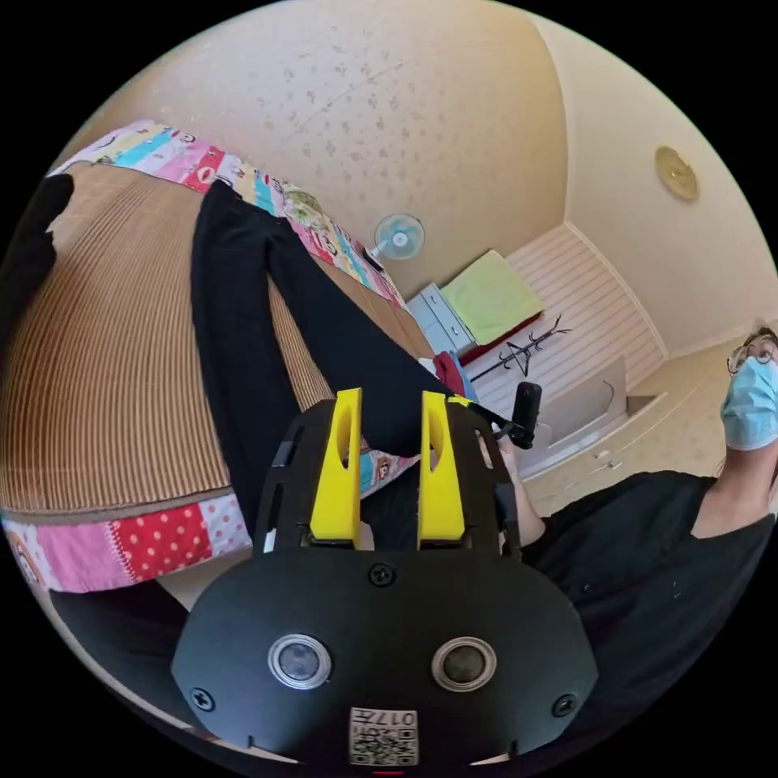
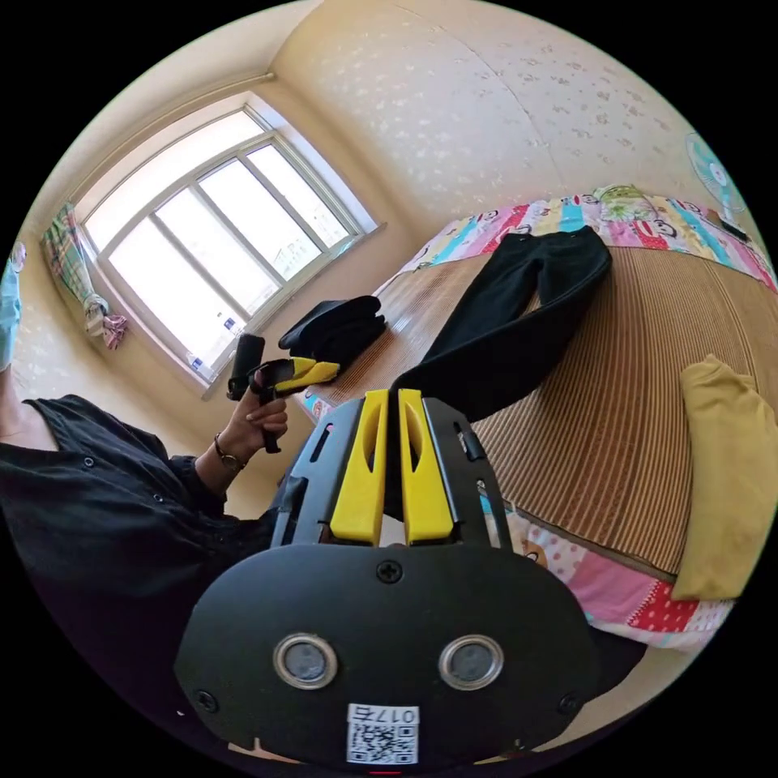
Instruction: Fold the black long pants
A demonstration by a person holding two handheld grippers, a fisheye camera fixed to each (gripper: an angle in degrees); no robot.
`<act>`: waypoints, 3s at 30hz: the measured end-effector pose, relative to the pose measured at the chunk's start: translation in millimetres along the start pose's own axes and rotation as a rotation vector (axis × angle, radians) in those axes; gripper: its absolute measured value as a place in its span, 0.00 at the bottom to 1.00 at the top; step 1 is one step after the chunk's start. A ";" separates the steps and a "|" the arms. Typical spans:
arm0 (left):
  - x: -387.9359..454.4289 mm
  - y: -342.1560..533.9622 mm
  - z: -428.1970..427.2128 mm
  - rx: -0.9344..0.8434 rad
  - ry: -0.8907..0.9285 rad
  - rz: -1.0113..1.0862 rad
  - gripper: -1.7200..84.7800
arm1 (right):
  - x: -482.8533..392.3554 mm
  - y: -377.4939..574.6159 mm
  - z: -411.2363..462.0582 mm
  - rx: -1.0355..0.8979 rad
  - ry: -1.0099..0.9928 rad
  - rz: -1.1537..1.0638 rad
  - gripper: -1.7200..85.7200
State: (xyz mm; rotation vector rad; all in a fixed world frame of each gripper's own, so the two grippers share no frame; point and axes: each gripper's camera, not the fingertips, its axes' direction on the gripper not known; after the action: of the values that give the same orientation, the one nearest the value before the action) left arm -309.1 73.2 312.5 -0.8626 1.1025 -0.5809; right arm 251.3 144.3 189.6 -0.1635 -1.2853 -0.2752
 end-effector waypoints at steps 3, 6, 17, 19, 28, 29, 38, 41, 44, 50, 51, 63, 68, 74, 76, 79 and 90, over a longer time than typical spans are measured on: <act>-17.2 -18.3 29.6 -0.121 0.050 -0.084 0.19 | -26.3 -6.1 39.2 -0.052 -0.013 -0.027 0.05; -26.7 -23.1 50.6 -0.229 0.119 -0.106 0.20 | -48.0 -10.2 57.0 -0.135 0.071 -0.108 0.05; -68.1 10.1 39.0 -0.203 0.038 -0.125 0.06 | 120.8 -56.2 -0.2 0.017 -0.113 0.110 0.05; -75.5 23.6 36.6 -0.187 0.035 -0.136 0.06 | 199.3 -79.5 -9.9 0.100 -0.090 0.336 0.09; -83.9 62.8 47.1 -0.117 0.023 -0.164 0.06 | 430.3 -207.6 54.2 0.468 -0.179 0.807 0.18; -84.3 64.1 47.9 -0.115 0.024 -0.164 0.06 | 440.6 -225.4 66.8 0.456 -0.145 0.826 0.18; -108.6 93.2 42.5 -0.002 0.139 -0.185 0.06 | 335.0 -403.2 210.3 -0.257 0.894 0.126 0.07; -112.0 103.4 37.5 0.017 0.157 -0.151 0.06 | 229.1 -416.9 279.1 -0.158 1.160 -0.244 0.06; -110.1 115.9 26.8 0.013 0.167 -0.147 0.06 | 174.0 -435.0 309.5 -0.041 0.930 -0.175 0.05; -113.5 153.2 -27.7 0.148 0.020 -0.241 0.05 | 180.7 -422.4 392.1 -0.051 0.600 -0.027 0.06; -115.7 160.6 -33.6 0.157 0.007 -0.252 0.05 | 188.4 -414.5 404.8 -0.099 0.505 -0.007 0.06; -150.9 175.4 -23.0 0.069 -0.038 -0.361 0.07 | 150.4 -212.2 293.2 -0.118 0.391 -0.040 0.08; -145.4 174.6 -20.5 0.091 -0.054 -0.353 0.07 | 162.4 -96.7 241.2 -0.124 0.317 0.194 0.10; -144.8 164.8 -11.1 0.051 -0.041 -0.380 0.07 | 132.8 -19.8 220.3 -0.050 0.090 0.302 0.07; -139.6 163.2 -10.9 0.034 -0.013 -0.361 0.06 | 121.9 -7.2 216.5 -0.057 0.094 0.303 0.06; -132.9 169.1 -7.8 0.001 -0.033 -0.350 0.06 | 107.3 12.2 209.2 -0.098 0.095 0.253 0.04; -124.3 140.8 -42.4 0.175 -0.118 -0.316 0.09 | 112.6 38.5 161.8 -0.088 0.162 0.259 0.08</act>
State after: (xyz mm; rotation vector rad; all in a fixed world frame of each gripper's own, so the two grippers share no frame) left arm -394.8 234.6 251.9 -0.9121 0.7999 -0.8648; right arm 142.2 212.7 343.7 -0.3719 -1.0788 -0.1198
